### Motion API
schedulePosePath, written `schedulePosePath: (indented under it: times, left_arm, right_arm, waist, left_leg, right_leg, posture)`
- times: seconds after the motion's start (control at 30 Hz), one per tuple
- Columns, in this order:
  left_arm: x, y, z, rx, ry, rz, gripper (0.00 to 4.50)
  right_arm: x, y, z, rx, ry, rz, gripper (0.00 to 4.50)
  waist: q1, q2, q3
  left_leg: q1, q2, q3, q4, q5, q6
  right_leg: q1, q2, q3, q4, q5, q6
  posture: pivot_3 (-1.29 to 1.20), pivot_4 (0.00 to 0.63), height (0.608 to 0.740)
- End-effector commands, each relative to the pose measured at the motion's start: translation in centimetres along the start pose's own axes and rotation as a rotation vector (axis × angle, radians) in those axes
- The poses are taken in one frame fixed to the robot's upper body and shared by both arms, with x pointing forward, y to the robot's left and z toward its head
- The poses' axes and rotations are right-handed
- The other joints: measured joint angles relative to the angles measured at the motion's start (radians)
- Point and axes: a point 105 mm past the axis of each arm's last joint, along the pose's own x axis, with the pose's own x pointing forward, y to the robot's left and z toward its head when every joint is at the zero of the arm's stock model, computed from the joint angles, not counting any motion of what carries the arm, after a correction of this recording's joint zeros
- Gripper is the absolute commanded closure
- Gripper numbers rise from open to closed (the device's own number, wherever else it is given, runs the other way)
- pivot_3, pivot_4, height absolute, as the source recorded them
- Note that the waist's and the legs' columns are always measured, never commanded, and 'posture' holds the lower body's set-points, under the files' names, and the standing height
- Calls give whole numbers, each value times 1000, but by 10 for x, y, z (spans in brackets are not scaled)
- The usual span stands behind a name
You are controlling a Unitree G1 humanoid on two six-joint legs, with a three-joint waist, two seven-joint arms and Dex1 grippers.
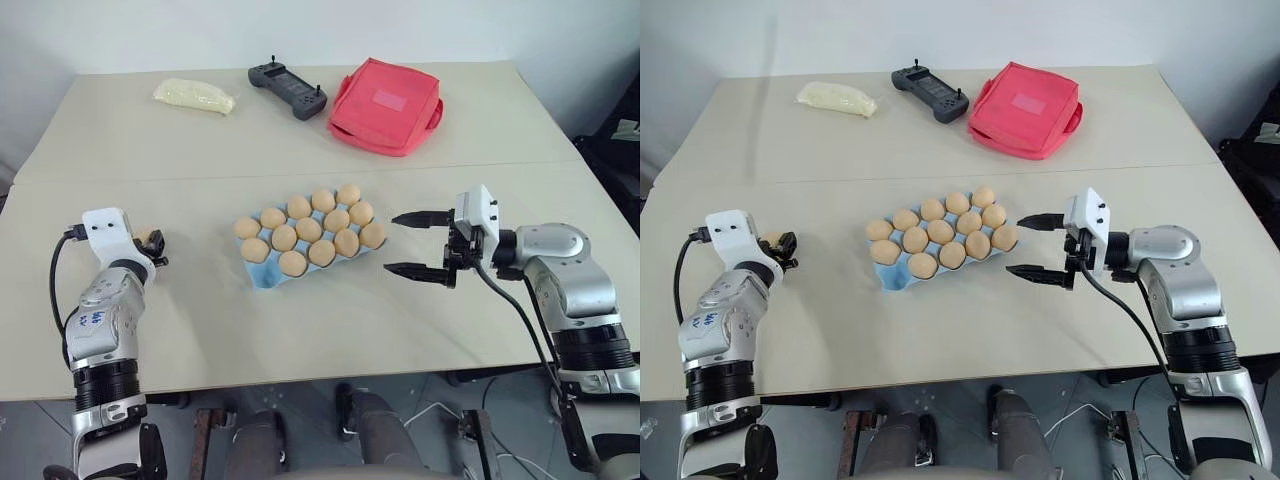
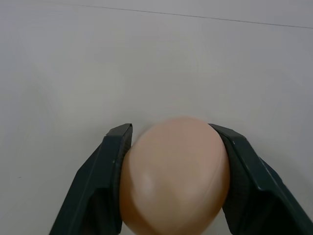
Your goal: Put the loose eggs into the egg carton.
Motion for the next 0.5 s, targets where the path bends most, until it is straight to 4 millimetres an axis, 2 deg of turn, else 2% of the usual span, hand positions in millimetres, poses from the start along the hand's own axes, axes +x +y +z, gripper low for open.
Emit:
schedulePosePath:
  times: [0.03, 0.3, 0.5]
  left_arm:
    - [-12, -21, 34, 64, -122, -132, 2495]
    - [-52, -85, 64, 112, -271, -594, 2495]
    - [-88, -125, 58, 156, -232, -941, 2495]
  right_arm:
    - [-12, -7, 14, -44, -28, -32, 0]
    - [-19, -2, 18, -67, -75, -18, 0]
    - [-19, 5, 15, -60, -58, 4, 0]
  waist:
    - [0, 0, 0]
    - [-1, 0, 0]
    - [-2, 0, 0]
  left_leg:
    - [0, 0, 0, 0, 0, 0]
    - [0, 0, 0, 0, 0, 0]
    - [0, 0, 0, 0, 0, 0]
  right_leg:
    - [0, 0, 0, 0, 0, 0]
    - [0, 0, 1, 0, 0, 0]
    - [0, 1, 1, 0, 0, 0]
  posture:
    - [0, 150, 740]
    - [0, 150, 740]
    - [0, 150, 740]
